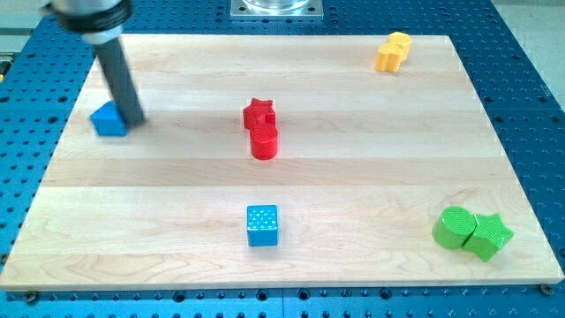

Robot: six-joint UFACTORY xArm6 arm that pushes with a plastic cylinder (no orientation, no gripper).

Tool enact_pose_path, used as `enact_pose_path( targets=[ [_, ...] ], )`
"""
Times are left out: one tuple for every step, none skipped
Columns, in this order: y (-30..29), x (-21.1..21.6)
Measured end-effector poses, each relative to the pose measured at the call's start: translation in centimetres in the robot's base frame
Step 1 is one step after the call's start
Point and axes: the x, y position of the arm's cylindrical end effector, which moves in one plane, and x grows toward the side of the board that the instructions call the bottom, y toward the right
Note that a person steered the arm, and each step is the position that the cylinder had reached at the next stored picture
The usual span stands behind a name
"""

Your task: Bring the triangle at the top side of the blue cube

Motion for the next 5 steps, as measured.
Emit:
enact_pose_path(
  targets=[
    [-0.3, -5.2],
    [-6.1, 0.1],
    [1.3, 8.3],
    [5.3, 9.4],
    [-1.2, 7.3]
  ],
)
